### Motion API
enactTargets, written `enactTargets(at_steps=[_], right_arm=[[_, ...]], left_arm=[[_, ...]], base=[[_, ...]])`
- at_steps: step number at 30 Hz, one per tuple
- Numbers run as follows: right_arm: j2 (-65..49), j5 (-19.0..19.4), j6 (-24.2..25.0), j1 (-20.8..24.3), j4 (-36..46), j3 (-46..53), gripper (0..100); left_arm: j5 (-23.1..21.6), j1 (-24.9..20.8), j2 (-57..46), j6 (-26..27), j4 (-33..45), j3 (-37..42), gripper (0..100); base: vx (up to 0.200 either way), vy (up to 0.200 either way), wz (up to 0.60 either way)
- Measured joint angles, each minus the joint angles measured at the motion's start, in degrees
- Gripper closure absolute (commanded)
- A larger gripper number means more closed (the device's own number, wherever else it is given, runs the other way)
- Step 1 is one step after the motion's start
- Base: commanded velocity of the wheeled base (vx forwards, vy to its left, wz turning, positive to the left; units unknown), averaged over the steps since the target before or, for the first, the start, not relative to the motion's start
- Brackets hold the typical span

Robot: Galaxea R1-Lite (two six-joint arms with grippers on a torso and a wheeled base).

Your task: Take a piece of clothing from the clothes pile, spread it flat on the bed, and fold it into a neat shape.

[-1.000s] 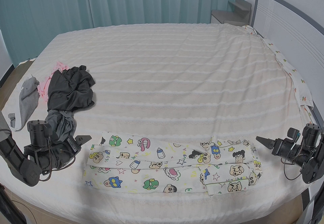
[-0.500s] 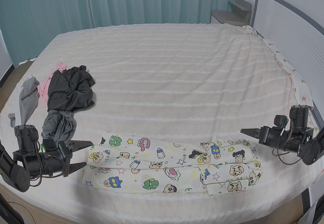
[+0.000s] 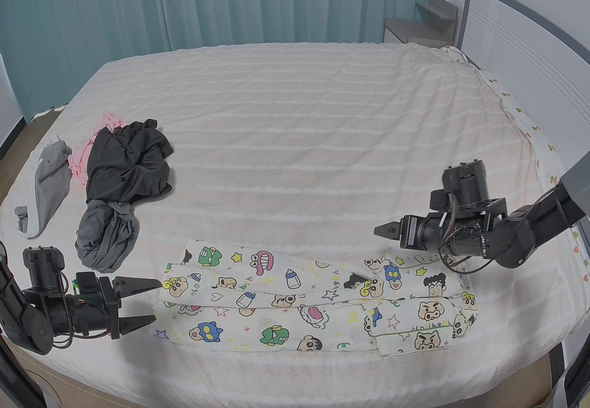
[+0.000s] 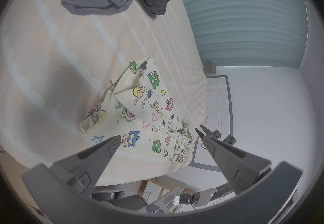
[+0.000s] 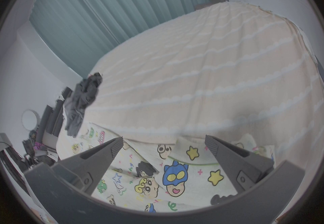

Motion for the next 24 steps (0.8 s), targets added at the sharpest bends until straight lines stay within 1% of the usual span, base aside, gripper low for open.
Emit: enactTargets(at_steps=[2,7,10,17,18,24], right_arm=[[1.9,-1.5,-0.4,1.2,2.4,-1.5,0],[4.4,-3.4,-0.7,2.2,9.6,-4.8,0],[5.3,-4.4,-0.9,2.6,10.4,-6.0,0],[6.7,-4.8,-0.9,3.5,10.6,-6.5,0],[6.9,-4.8,-0.9,3.6,10.6,-6.6,100],[8.2,-5.0,-0.9,3.8,11.4,-6.6,100]], left_arm=[[-0.2,0.2,0.6,0.1,-0.1,0.3,0],[-0.4,0.3,1.4,0.3,-0.2,0.6,0],[-0.4,0.3,1.8,0.3,-0.2,0.7,0],[-0.5,0.3,2.1,0.3,-0.2,0.9,0],[-0.4,0.3,2.1,0.3,-0.2,0.9,0],[-0.4,0.4,2.2,0.3,-0.2,0.9,0]], base=[[0.000,0.000,0.00],[0.000,0.000,0.00],[0.000,0.000,0.00],[0.000,0.000,0.00],[0.000,0.000,0.00],[0.000,0.000,0.00]])
